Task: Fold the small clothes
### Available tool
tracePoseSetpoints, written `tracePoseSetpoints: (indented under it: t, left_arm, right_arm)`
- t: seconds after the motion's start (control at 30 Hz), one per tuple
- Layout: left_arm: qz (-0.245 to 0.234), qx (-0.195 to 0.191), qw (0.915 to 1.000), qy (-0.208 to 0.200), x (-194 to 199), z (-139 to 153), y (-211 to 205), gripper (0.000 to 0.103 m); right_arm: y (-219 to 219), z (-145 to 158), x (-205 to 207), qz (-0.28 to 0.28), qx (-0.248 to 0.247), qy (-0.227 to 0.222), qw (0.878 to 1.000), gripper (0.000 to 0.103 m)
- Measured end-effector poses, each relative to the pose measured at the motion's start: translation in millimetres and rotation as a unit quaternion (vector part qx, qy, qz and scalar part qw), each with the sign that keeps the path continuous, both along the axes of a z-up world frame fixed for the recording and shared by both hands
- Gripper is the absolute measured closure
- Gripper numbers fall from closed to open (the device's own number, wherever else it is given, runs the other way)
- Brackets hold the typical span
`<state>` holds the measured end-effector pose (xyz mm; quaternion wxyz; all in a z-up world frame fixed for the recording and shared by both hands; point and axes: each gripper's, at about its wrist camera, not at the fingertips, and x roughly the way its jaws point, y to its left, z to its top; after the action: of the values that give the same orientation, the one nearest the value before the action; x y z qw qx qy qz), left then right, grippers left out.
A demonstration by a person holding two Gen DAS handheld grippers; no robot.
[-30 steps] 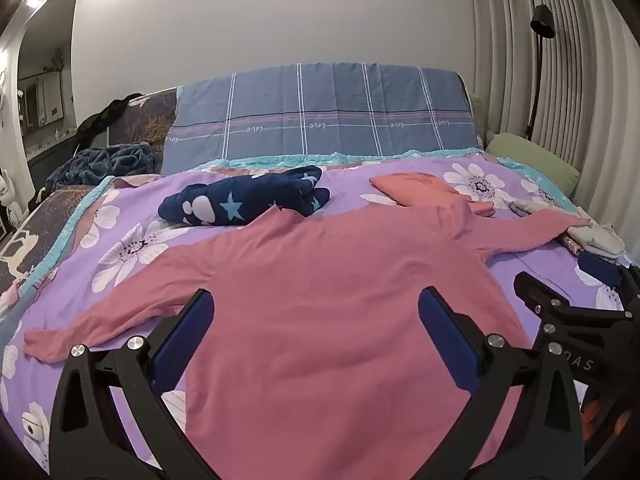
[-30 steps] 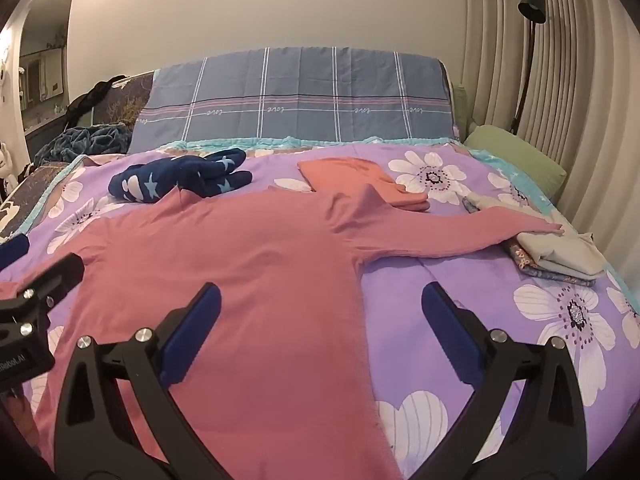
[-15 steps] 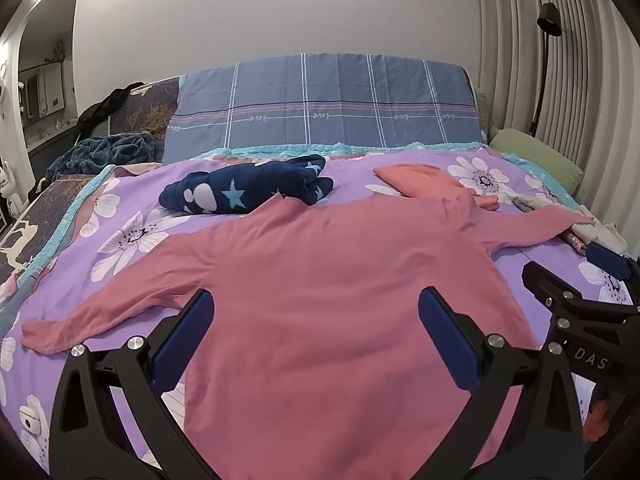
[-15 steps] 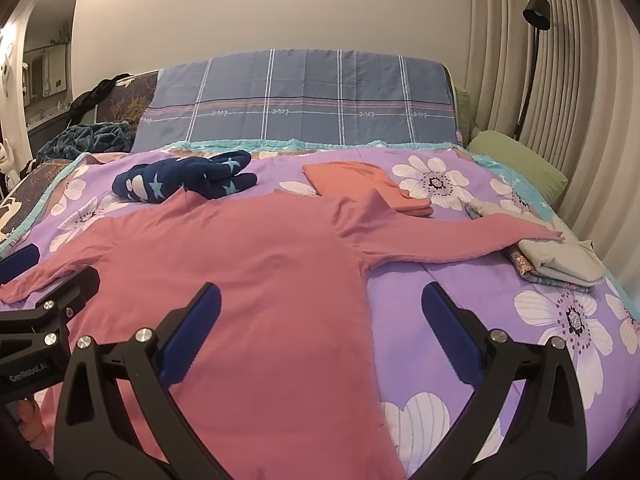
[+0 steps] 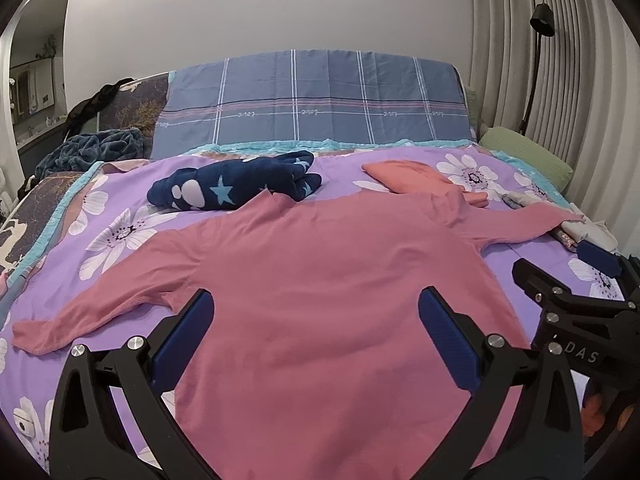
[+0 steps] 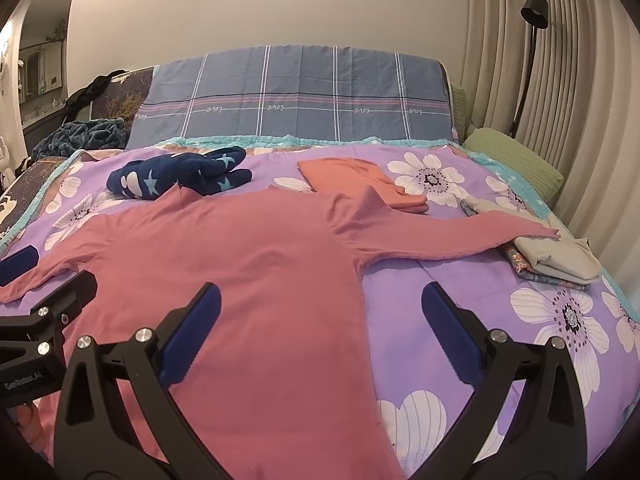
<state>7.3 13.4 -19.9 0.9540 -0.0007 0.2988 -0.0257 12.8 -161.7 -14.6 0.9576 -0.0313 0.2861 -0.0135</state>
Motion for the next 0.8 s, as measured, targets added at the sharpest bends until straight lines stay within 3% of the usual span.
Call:
tracePoseSetpoints:
  t: [0.8]
  left_arm:
    - [-0.019, -0.038, 0.9991, 0.003, -0.7, -3.0, 2.5, 0.001]
  right_arm:
    - [-0.7, -3.2, 2.3, 0.000, -0.006, 0.006, 1.000, 0.002]
